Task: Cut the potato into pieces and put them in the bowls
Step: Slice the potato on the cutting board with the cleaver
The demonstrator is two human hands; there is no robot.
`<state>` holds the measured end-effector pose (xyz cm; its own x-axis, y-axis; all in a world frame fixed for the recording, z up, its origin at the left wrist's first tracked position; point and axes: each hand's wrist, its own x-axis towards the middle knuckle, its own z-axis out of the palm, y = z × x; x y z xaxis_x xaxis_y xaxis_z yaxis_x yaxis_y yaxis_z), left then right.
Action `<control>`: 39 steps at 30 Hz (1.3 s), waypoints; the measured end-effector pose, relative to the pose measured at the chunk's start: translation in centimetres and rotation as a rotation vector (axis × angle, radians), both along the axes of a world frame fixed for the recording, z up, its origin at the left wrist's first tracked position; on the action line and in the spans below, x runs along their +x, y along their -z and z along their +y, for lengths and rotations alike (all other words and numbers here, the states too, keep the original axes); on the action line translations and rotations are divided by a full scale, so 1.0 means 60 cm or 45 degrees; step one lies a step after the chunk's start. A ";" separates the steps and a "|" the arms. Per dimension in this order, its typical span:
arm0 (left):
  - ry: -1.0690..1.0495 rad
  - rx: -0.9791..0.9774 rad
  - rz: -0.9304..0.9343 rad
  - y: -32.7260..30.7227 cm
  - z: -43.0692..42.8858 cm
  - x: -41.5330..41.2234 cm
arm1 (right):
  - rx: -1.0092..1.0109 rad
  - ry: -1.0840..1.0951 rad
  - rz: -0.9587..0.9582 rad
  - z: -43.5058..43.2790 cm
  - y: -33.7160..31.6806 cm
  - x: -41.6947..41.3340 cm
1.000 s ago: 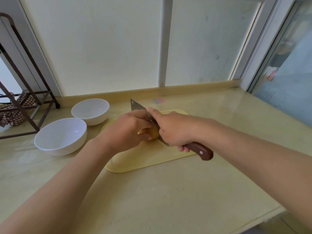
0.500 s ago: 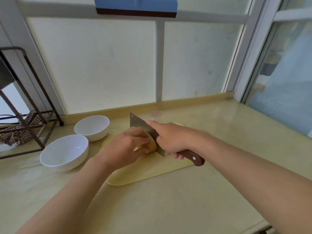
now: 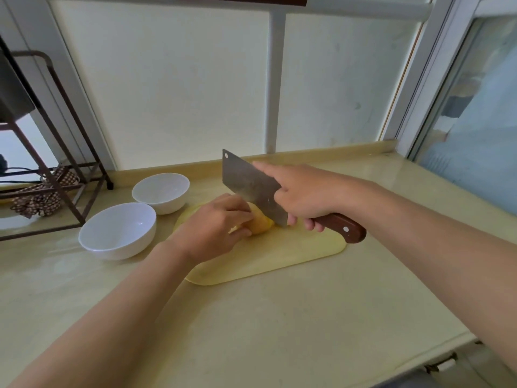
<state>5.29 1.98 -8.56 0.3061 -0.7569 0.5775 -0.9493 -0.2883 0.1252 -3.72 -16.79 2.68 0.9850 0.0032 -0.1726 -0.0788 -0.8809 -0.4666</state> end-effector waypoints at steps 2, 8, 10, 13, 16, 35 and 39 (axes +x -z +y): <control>-0.002 0.003 -0.007 0.000 0.000 -0.001 | -0.008 -0.003 -0.004 0.000 -0.002 -0.002; -0.007 0.012 -0.006 -0.002 0.000 -0.001 | 0.008 -0.006 -0.027 0.001 -0.010 -0.005; -0.010 0.011 -0.004 -0.003 0.000 -0.002 | 0.017 -0.010 -0.040 0.002 -0.012 -0.005; -0.012 0.012 -0.003 -0.002 0.000 -0.002 | 0.022 -0.015 -0.035 0.006 -0.013 -0.006; -0.011 0.010 0.000 -0.001 0.000 -0.001 | -0.001 -0.034 -0.020 0.010 -0.011 -0.007; -0.036 -0.002 0.044 0.000 -0.001 0.004 | -0.212 -0.057 0.063 0.027 -0.020 -0.028; -0.046 -0.003 0.063 0.000 -0.001 0.005 | -0.252 -0.050 0.071 0.032 -0.019 -0.033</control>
<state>5.60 1.92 -8.56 0.3613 -0.7433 0.5629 -0.9309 -0.3218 0.1727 -5.69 -14.86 3.82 0.9736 0.0018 -0.2281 -0.0638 -0.9579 -0.2799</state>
